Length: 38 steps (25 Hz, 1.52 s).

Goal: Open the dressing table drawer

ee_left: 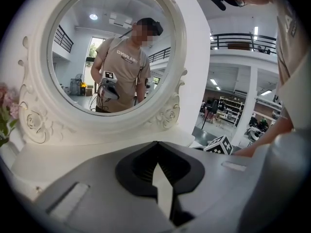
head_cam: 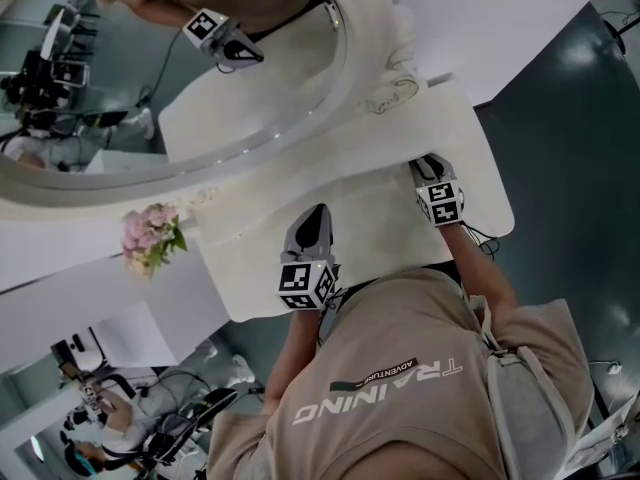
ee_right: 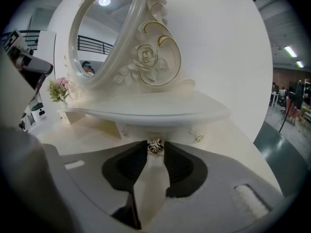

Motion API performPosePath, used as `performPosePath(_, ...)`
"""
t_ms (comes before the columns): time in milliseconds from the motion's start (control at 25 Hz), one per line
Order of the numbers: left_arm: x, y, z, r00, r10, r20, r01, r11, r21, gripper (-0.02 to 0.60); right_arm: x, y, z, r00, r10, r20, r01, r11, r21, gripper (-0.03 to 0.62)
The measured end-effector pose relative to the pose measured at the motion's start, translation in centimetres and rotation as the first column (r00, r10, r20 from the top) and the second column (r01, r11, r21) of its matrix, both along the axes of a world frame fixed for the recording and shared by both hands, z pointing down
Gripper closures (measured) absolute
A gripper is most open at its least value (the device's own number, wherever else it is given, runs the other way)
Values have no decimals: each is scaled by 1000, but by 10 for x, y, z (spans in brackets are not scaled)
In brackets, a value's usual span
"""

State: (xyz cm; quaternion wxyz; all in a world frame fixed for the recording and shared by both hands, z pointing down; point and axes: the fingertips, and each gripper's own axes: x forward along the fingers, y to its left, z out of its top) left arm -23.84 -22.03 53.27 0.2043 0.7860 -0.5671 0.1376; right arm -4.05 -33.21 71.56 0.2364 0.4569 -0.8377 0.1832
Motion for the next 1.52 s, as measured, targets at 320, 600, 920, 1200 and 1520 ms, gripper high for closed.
performPosePath(320,-3,4,-7,1000,-14,-8,14,1000,23,563,-2,2,2,1000,4,-17,-4,1000,-1,500)
performPosePath(600,-1,12,-4,1000,-13,-20,13,1000,19,563,2,12,4,1000,21,-19,-22,1000,-10,500)
performPosePath(920,0,19,-8,1000,-2,-20,2,999,32,563,7,28,6,999,22,-25,-22,1000,-22,500)
performPosePath(1200,1,25,-9,1000,9,-21,-8,999,36,563,11,37,7,999,25,-24,-26,999,-22,500)
performPosePath(1520,4,29,-8,1000,22,-21,-21,999,37,563,14,50,8,999,12,-33,-12,1000,-19,500)
